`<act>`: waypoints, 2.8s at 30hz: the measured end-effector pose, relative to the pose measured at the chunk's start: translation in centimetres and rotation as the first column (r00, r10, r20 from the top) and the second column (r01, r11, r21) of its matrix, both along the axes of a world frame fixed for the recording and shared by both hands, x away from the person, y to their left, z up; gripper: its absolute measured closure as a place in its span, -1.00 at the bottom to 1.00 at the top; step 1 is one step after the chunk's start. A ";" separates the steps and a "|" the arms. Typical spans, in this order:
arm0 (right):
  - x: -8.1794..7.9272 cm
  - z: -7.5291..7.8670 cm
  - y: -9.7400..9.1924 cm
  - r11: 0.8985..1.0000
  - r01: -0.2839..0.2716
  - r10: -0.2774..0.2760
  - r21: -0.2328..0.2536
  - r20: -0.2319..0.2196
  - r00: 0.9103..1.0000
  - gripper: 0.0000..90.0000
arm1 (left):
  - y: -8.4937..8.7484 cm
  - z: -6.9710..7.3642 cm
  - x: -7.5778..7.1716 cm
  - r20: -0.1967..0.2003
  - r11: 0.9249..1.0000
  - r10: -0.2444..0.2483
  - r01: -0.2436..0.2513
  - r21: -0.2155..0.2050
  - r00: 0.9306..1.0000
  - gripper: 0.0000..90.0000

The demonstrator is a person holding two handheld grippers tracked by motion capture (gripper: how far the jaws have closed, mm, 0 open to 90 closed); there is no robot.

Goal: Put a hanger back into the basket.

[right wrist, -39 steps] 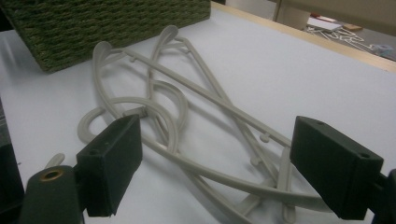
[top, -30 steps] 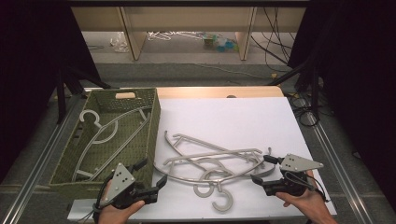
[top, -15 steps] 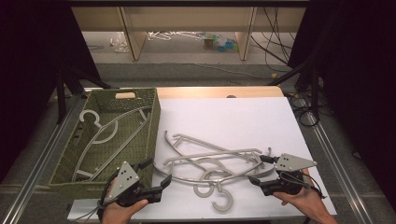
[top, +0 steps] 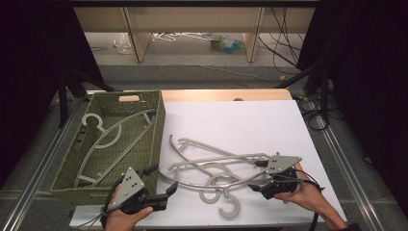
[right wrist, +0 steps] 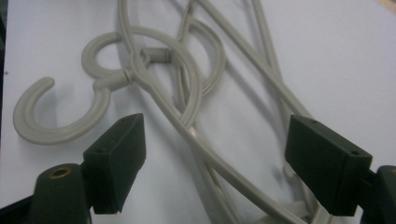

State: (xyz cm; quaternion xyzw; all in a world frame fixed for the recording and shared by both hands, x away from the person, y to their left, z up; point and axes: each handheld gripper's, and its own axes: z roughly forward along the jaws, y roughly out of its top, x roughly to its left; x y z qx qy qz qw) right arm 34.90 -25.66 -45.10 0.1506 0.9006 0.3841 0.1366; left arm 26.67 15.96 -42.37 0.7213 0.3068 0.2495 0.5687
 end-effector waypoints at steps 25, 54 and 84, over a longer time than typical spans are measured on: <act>2.1 -1.8 3.1 0.932 -0.232 0.229 -0.280 -0.042 0.972 0.53 | -1.0 -0.2 -0.5 -0.026 0.998 -0.049 0.050 0.025 0.998 -0.64; 0.9 2.4 2.4 0.868 -0.402 0.426 -0.291 0.022 0.904 0.79 | -8.4 -2.6 1.1 -0.062 0.905 -0.161 0.172 0.390 0.985 -0.29; 0.7 3.4 1.7 0.880 -0.396 0.421 -0.263 0.043 0.906 0.78 | -12.2 -2.7 5.2 -0.018 0.716 -0.371 0.298 0.631 0.929 0.62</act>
